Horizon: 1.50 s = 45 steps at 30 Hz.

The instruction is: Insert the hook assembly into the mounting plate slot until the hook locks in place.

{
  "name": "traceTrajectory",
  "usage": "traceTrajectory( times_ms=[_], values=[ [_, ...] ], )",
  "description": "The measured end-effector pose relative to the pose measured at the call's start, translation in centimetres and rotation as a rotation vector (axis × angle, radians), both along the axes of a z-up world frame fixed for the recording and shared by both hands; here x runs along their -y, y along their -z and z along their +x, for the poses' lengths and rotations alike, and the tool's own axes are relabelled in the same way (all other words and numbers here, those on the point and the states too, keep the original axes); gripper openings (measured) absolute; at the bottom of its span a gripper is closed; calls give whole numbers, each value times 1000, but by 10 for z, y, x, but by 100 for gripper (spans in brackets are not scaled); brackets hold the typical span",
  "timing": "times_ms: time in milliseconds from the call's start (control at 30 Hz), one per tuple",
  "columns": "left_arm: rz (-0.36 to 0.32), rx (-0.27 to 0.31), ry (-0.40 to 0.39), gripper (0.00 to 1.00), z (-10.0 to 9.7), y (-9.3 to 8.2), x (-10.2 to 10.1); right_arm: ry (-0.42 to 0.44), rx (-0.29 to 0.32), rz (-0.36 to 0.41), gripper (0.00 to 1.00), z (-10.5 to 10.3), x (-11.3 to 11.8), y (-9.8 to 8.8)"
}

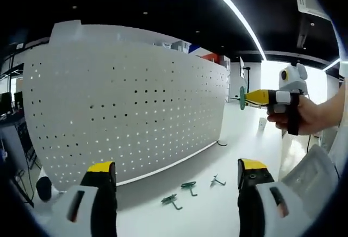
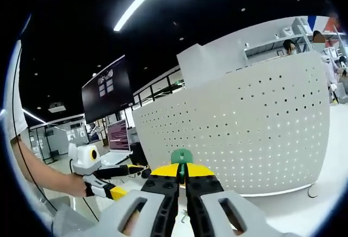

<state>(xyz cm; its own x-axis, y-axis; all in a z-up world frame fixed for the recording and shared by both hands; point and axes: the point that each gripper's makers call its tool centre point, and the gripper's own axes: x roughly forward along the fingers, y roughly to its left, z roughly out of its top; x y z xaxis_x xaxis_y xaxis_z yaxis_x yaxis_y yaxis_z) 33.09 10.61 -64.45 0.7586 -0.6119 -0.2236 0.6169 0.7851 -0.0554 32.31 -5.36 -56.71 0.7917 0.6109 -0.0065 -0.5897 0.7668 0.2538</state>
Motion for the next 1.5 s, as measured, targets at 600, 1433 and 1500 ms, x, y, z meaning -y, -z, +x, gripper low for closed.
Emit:
traceTrajectory(
  times_ms=[600, 1433, 1500],
  values=[
    [39, -95, -34, 93, -23, 38, -17, 0, -9, -5, 1, -2, 0, 4],
    [15, -86, -35, 92, -26, 35, -13, 280, 111, -221, 1, 35, 53, -31],
    [19, -85, -35, 92, -26, 35, -13, 292, 116, -221, 1, 39, 54, -34]
  ],
)
